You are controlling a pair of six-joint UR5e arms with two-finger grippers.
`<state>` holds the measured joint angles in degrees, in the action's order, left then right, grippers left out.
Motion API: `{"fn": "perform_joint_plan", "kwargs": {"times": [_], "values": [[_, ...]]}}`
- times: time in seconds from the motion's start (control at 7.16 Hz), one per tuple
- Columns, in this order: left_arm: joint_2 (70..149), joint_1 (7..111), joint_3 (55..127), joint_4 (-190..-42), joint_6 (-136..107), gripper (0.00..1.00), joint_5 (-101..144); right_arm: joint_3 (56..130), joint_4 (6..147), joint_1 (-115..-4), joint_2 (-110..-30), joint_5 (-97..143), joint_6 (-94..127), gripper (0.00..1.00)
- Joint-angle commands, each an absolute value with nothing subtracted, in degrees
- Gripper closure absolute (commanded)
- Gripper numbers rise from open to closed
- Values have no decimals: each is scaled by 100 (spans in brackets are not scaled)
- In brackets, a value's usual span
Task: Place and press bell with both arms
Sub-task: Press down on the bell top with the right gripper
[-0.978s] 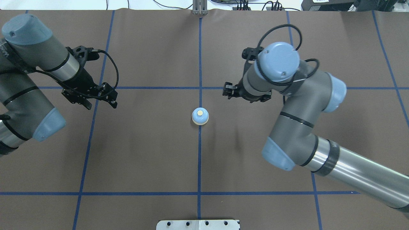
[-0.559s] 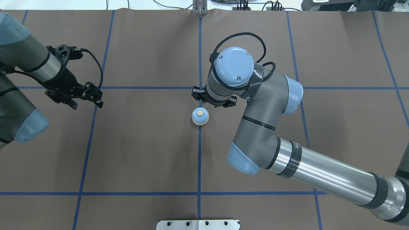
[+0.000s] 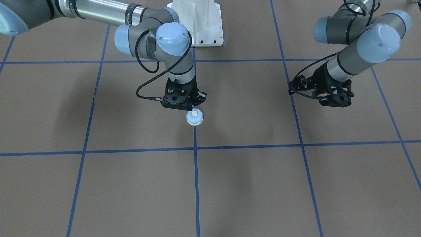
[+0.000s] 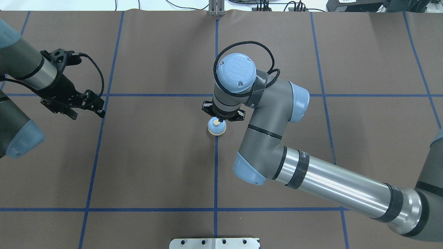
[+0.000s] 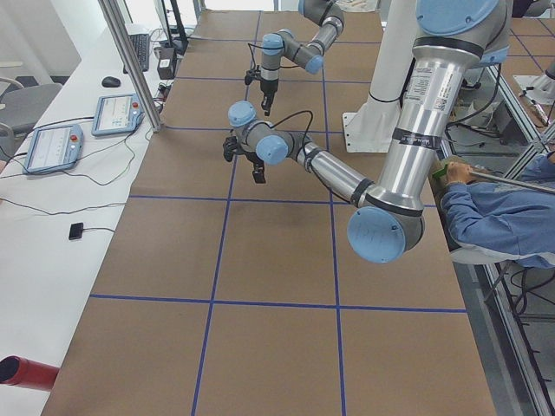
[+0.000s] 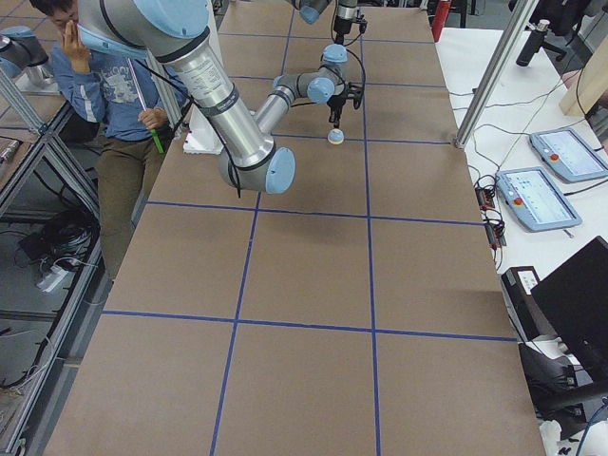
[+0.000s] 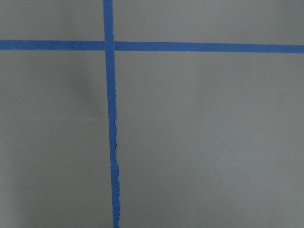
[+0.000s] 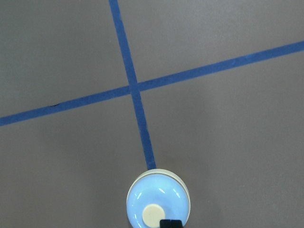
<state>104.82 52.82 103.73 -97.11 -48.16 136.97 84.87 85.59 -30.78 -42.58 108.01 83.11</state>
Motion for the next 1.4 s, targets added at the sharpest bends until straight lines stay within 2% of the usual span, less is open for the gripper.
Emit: {"fn": "perform_joint_plan", "kwargs": {"times": [0.0,1.26], "values": [[10477,5282,10389,-9712,-4816,1,13693,8289,8552,-3015,-4123,10828,8314,100],[10468,5282,10424,-9712,-4825,1,13693,7866,8279,-2944,-3947,10863,8306,100]]}}
